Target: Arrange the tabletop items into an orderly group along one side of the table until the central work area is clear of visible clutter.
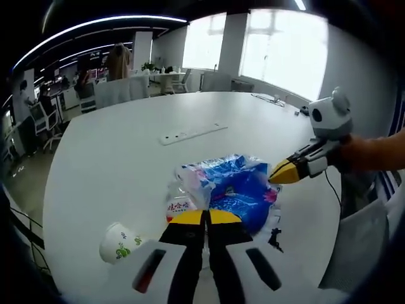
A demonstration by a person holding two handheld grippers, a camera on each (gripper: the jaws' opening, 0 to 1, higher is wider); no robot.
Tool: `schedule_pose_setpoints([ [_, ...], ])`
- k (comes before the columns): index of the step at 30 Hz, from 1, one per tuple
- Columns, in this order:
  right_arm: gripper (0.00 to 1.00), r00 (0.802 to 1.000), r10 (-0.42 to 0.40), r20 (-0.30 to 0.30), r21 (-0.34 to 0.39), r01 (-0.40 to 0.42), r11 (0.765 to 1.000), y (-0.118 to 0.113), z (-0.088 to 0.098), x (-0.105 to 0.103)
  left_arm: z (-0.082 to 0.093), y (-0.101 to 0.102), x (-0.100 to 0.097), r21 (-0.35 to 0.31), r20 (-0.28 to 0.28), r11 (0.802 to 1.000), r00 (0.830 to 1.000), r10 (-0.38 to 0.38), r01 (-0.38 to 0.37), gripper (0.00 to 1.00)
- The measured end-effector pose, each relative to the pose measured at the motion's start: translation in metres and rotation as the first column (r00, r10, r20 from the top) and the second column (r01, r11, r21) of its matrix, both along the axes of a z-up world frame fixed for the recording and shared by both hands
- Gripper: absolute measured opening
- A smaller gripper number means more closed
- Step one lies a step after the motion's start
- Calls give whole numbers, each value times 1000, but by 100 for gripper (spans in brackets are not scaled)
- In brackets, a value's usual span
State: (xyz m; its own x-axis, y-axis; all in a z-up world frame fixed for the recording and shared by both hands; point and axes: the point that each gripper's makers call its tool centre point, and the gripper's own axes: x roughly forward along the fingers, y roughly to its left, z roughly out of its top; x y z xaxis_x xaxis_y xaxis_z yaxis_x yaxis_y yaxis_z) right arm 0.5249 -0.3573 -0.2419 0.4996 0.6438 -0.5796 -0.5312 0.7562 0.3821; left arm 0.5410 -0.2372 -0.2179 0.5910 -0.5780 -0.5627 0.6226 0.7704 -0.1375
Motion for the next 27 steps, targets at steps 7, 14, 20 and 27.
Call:
schedule_pose_setpoints([
  [7, 0, 1000, -13, 21, -1, 13, 1000, -14, 12, -5, 12, -15, -4, -14, 5, 1000, 1000, -17, 17, 0],
  [14, 0, 999, -35, 41, -2, 35, 999, -31, 22, -9, 25, -32, -8, -24, 22, 999, 999, -36, 36, 0],
  [20, 0, 996, -59, 64, -1, 59, 998, -48, 33, -9, 35, -49, -10, -29, 34, 998, 998, -53, 54, 0],
  [27, 0, 992, -91, 91, -2, 91, 996, -69, 46, -9, 49, -70, -11, -46, 58, 996, 996, -73, 76, 0],
])
